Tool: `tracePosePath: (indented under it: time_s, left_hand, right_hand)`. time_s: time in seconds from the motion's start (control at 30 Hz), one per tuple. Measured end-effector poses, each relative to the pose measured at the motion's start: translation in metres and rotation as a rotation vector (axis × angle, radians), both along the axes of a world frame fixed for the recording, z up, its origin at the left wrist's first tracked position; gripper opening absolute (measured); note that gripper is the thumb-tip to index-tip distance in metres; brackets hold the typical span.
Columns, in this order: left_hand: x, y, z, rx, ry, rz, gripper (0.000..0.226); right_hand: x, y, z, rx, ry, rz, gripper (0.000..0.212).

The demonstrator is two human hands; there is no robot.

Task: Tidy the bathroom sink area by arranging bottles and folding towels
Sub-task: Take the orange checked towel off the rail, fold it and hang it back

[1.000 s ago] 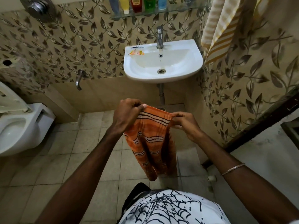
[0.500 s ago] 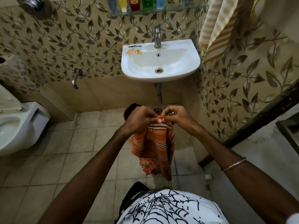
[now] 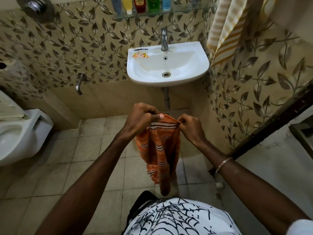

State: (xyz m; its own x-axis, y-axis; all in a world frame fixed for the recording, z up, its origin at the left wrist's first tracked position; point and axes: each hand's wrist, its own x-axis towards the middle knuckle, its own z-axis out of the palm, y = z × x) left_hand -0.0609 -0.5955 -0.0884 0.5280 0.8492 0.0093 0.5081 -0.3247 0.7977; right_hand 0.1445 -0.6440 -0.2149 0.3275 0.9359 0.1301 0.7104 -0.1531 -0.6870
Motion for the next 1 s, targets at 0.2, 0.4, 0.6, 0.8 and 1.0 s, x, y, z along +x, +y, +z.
tracePosePath:
  time_s: [0.2,0.4,0.6,0.8,1.0]
  left_hand:
    - [-0.026,0.022,-0.009,0.088,0.095,0.258,0.012]
    - [-0.027,0.022,-0.025,0.193,0.308,0.155,0.047]
    - [-0.004,0.007,-0.035,-0.110,0.102,-0.228,0.048]
    - [-0.001,0.005,-0.031,0.007,-0.017,-0.046,0.013]
    - [-0.001,0.004,-0.018,0.072,-0.028,0.041,0.012]
  right_hand:
    - [-0.002,-0.002,0.019,-0.223,0.870,0.058,0.030]
    - [-0.011,-0.001,0.037,-0.267,0.846,0.242,0.061]
    - [-0.019,0.000,0.057,-0.217,0.746,0.414,0.038]
    - [-0.006,-0.010,0.047,-0.302,0.730,0.477,0.035]
    - [0.002,-0.020,0.022,-0.345,0.675,0.491,0.031]
